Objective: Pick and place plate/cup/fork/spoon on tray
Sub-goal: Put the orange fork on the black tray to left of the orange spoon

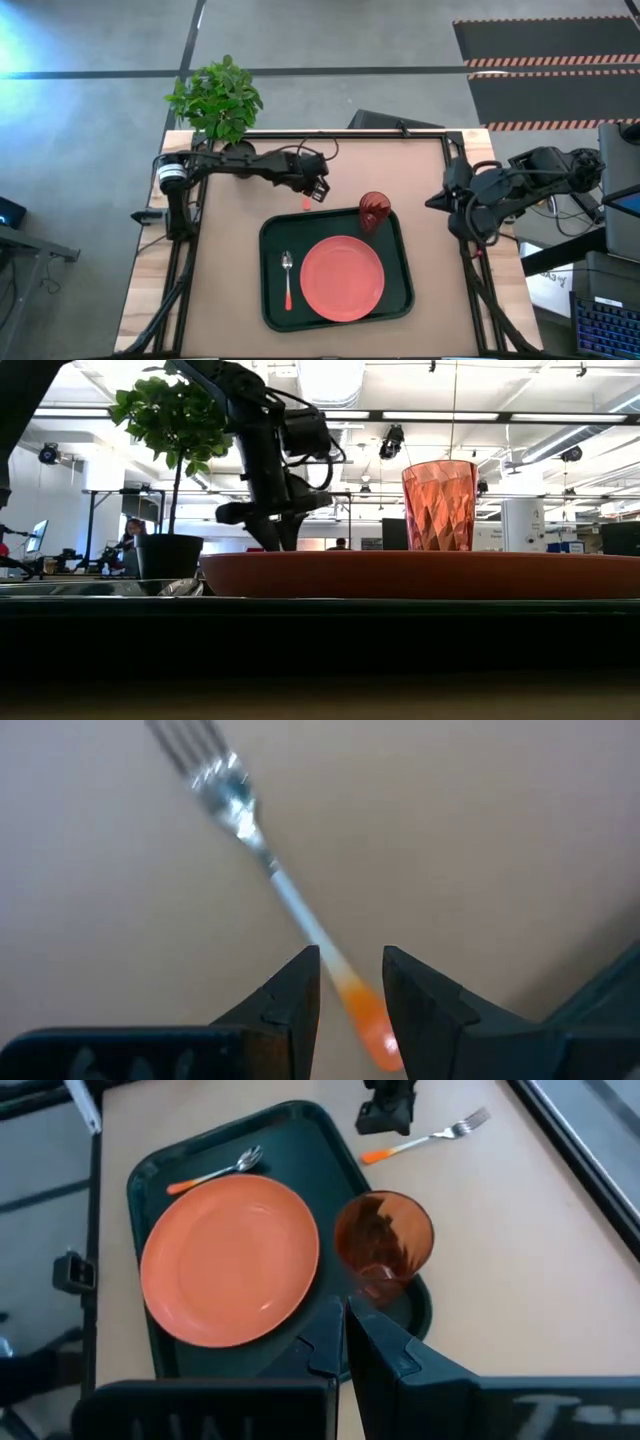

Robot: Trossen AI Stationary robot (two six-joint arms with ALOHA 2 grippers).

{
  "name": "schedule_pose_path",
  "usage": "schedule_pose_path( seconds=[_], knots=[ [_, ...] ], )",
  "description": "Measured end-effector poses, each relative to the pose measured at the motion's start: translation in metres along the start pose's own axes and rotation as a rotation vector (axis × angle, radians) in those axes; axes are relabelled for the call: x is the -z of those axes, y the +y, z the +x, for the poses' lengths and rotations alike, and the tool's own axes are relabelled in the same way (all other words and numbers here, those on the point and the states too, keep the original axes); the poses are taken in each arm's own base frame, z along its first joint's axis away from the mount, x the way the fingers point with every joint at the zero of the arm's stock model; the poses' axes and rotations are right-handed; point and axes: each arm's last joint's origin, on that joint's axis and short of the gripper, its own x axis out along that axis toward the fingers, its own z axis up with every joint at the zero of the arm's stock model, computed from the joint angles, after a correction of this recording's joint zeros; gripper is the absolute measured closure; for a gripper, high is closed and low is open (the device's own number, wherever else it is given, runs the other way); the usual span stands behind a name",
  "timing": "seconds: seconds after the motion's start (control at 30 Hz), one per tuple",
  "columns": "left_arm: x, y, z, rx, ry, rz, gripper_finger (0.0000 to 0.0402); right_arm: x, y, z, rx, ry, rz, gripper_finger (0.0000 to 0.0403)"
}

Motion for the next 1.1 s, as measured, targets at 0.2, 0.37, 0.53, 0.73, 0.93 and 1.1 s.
schedule_pose_path(
  seconds=[0.2, 0.37, 0.53, 0.73, 0.93, 1.1],
  knots=[
    [-0.003, 0.005, 0.007, -0.003, -0.005, -0.091, 0.0308, 0.000, 0.001, 0.000, -0.026, 0.005, -0.075, 0.0394],
    [-0.005, 0.002, 0.019, 0.019, -0.003, -0.124, 0.0308, 0.000, 0.001, 0.000, -0.044, 0.012, -0.111, 0.0394],
    [-0.006, 0.006, 0.032, 0.002, 0.018, -0.160, 0.0308, 0.000, 0.002, 0.000, -0.074, 0.024, -0.113, 0.0394],
    [-0.009, 0.011, 0.036, -0.001, 0.032, -0.176, 0.0308, 0.001, 0.002, -0.003, -0.099, 0.022, -0.104, 0.0394],
    [-0.012, 0.016, 0.040, 0.000, 0.021, -0.194, 0.0308, 0.001, 0.001, -0.006, -0.110, 0.004, -0.100, 0.0394],
    [-0.015, 0.021, 0.043, 0.008, 0.005, -0.226, 0.0308, 0.000, 0.002, -0.008, -0.146, -0.015, -0.095, 0.0394]
  ],
)
